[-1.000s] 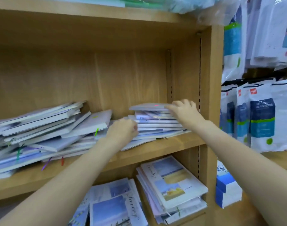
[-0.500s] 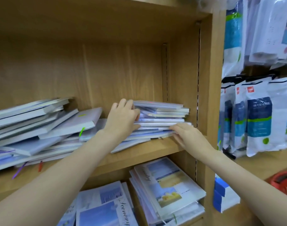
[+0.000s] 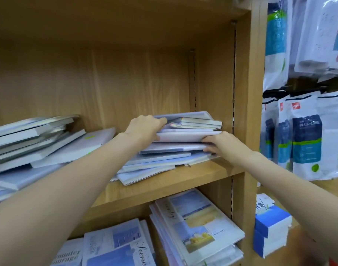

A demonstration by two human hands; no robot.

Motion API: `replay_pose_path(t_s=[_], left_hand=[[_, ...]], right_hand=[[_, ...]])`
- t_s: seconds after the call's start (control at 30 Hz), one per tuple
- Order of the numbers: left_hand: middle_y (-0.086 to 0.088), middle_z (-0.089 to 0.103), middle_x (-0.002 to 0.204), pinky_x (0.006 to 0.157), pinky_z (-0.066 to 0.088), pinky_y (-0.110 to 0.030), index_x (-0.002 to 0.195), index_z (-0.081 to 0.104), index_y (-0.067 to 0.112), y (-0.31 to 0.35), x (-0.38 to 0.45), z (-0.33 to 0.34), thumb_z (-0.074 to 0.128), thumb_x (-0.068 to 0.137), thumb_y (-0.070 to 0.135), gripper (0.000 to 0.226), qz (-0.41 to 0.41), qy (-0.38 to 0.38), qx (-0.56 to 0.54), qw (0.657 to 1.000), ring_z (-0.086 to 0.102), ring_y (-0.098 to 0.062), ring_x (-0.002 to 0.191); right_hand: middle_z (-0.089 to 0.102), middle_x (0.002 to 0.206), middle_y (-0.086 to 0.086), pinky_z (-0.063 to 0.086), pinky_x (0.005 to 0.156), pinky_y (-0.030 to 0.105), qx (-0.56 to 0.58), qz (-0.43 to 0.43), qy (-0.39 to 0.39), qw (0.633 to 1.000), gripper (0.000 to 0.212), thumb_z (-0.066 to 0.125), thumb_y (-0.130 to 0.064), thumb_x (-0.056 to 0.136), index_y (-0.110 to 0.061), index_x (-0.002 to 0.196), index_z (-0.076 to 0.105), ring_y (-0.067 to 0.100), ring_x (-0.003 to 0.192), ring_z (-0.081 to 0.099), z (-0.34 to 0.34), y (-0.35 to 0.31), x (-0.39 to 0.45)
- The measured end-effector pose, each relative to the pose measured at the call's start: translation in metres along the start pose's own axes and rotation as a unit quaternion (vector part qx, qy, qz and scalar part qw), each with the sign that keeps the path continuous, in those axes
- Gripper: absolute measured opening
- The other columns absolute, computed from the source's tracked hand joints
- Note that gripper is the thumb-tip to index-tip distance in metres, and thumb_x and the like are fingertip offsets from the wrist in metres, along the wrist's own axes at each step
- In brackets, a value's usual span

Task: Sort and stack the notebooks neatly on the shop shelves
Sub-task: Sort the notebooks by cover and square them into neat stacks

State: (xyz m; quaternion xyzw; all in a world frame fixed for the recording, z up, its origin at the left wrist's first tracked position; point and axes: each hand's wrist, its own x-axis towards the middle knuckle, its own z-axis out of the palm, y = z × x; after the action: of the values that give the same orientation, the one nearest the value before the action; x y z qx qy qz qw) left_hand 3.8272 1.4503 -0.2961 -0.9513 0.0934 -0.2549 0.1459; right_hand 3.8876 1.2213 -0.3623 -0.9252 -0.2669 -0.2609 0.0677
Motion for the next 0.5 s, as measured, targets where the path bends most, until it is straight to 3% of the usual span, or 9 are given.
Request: replay_pose_path(t_s=[0.13,0.23,0.3,0.37,0.5], left_hand=[[-0.005,0.044,0.090,0.066,0.033,-0.032,0.092,0.034,0.019,-0.002,0.003,-0.004,0.058,0.091,0.024,0.024,-0.011,-0.009,-0.028,0.999,0.042,-0.024,0.081],[-0.005,0.046,0.090,0.066,0.033,-0.032,0.091,0.036,0.017,-0.002,0.003,-0.003,0.057,0.091,0.025,0.022,-0.007,-0.013,-0.025,1.000,0.043,-0.024,0.080],[-0.005,0.046,0.091,0.066,0.033,-0.031,0.090,0.038,0.017,-0.004,0.002,-0.003,0.057,0.090,0.027,0.022,-0.007,-0.022,-0.026,0.999,0.044,-0.024,0.080],[-0.005,0.047,0.091,0.066,0.034,-0.031,0.087,0.039,0.016,-0.006,0.005,-0.008,0.059,0.088,0.027,0.024,-0.004,-0.037,-0.026,0.999,0.044,-0.024,0.081],[-0.005,0.047,0.090,0.066,0.036,-0.032,0.084,0.039,0.014,-0.014,0.011,-0.017,0.064,0.086,0.023,0.027,0.003,-0.065,-0.029,0.997,0.044,-0.024,0.080]], right_hand=[[0.064,0.098,0.005,0.050,0.070,0.033,-0.072,-0.009,0.031,0.997,0.022,0.045,-0.020,0.095,-0.014,0.112,0.058,0.025,0.087,0.061,0.011,-0.015,0.003],[0.064,0.087,0.005,0.044,0.059,0.032,-0.128,-0.006,0.052,0.990,0.007,0.055,-0.008,0.088,-0.011,0.090,0.060,0.025,0.077,0.062,0.020,-0.031,0.004],[0.060,0.061,0.001,0.033,0.040,0.025,-0.148,-0.051,0.119,0.980,0.022,0.078,-0.004,0.062,-0.013,0.068,0.059,0.020,0.048,0.057,0.016,-0.036,0.002],[0.052,0.046,-0.002,0.024,0.033,0.019,-0.159,-0.091,0.177,0.967,0.033,0.085,-0.003,0.043,-0.014,0.057,0.057,0.017,0.033,0.046,0.005,-0.040,-0.006],[0.057,0.051,-0.002,0.038,0.031,0.024,-0.104,-0.168,0.260,0.945,0.013,0.072,-0.006,0.060,-0.013,0.065,0.062,0.020,0.041,0.054,-0.002,-0.060,-0.031]])
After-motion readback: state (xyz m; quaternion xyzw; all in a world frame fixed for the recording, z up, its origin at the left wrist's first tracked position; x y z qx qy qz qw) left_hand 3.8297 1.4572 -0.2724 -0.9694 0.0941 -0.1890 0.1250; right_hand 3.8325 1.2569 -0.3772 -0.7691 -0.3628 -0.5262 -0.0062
